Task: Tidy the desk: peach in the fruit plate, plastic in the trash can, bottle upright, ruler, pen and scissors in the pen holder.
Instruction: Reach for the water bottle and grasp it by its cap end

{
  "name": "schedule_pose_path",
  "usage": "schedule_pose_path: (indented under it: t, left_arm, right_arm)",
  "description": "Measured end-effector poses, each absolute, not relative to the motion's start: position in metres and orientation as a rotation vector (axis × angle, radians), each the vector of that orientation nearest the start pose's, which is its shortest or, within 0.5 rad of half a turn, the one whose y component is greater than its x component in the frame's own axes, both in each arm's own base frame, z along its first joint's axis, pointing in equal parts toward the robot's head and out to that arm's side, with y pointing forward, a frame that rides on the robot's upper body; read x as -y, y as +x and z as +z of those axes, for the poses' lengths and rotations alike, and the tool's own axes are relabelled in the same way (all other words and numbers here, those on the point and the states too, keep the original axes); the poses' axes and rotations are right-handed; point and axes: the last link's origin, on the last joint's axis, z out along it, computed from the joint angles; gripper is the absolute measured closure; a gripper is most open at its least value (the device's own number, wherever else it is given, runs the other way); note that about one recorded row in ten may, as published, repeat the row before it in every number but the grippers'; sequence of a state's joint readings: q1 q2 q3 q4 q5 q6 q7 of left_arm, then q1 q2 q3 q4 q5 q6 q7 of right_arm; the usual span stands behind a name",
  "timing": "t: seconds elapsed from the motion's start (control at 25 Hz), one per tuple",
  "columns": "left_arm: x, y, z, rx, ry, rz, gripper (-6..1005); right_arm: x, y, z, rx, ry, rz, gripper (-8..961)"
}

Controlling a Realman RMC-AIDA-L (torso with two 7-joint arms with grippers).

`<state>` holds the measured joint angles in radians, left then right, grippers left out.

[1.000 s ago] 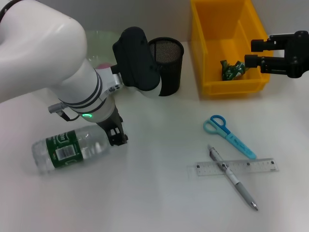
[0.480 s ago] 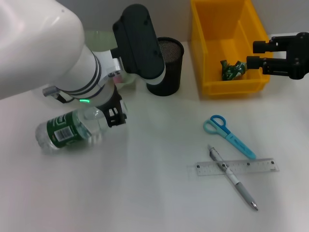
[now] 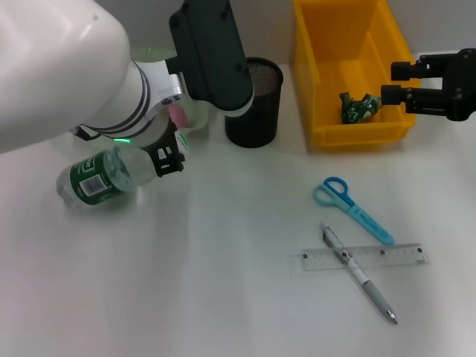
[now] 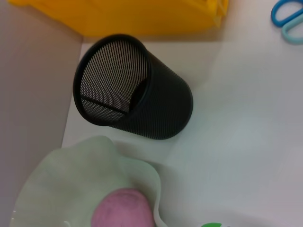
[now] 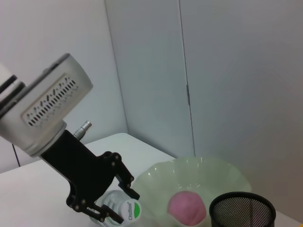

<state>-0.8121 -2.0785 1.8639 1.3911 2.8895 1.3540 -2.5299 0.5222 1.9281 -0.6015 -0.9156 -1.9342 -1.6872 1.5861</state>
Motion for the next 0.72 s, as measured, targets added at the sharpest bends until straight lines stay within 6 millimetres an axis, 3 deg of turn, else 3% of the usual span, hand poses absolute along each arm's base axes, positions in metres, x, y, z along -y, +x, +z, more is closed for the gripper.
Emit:
schedule_pose_path:
  t: [0.72]
  left_arm:
    - [-0.364, -0.094, -0.037, 0.021, -2.474, 0.892, 591]
  right_arm:
    - [-0.355, 0.251, 0.120, -0.512, -2.595, 0.658, 438]
